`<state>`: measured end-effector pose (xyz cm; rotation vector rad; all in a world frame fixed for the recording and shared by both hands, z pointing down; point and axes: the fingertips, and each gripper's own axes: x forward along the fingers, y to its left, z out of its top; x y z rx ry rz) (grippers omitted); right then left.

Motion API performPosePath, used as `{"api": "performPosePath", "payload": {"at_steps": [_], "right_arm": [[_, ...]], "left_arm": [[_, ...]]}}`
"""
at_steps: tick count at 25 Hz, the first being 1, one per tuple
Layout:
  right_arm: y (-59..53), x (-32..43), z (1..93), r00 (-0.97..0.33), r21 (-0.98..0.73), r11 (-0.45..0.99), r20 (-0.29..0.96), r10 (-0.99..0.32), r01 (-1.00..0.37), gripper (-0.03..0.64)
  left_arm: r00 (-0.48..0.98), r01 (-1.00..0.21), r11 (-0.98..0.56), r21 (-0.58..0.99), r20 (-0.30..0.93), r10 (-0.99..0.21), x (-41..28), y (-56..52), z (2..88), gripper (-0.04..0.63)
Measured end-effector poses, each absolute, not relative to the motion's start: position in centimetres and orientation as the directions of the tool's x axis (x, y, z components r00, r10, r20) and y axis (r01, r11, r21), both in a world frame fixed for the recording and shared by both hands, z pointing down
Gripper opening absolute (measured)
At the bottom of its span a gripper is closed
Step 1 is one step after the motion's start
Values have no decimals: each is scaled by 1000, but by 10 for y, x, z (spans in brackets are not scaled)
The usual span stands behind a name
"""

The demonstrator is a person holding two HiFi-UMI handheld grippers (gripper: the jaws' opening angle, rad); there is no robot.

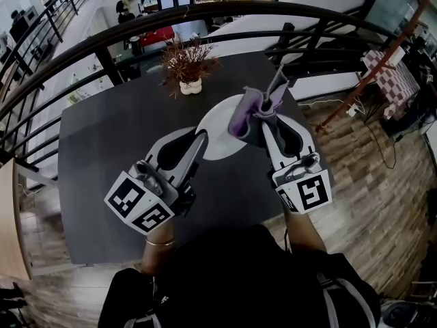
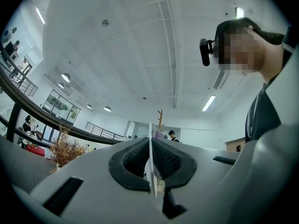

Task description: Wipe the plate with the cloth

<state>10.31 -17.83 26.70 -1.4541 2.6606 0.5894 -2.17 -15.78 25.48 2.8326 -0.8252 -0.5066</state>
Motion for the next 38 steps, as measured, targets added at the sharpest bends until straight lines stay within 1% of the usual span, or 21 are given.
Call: {"api": "performPosePath", "payload": {"at_steps": [7,10,14,19,24,27,29,34,38], "right_arm": [[-181,118,259,-516,277,449,-256,-818,-850,58],[-180,126,262,-496,246,440,-258,-829,-863,58],[-178,126,266,-503,207,461,-256,-826,-863,58],[-178,126,265,-503,182,470,-264,-823,-864,58],[-177,129,256,-499,174,468,-287,-817,-866,58],[-176,131,251,-497,165,469,-301,-814,-868,58],[-176,131,248,-496,159,470,-310,-811,-868,58],[-176,130,239,-498,146,478,-331,-801,-866,58],[-174,126,229,-511,147,492,-352,-785,-858,58]], "left_arm": [[785,-507,-830,233,-273,-556,-28,-163,262,17],[786,-530,-827,190,-255,-563,-26,-163,264,17],[778,-576,-809,116,-226,-586,-29,-165,266,17],[780,-592,-805,51,-218,-587,-27,-162,266,17],[778,-627,-771,-113,-157,-609,-19,-161,271,17],[764,-644,-745,-171,-93,-639,-17,-162,278,17],[750,-650,-720,-241,-53,-660,-15,-164,283,17],[730,-612,-647,-455,-9,-684,-7,-167,285,17],[704,-585,-599,-548,24,-710,-6,-169,291,17]]}}
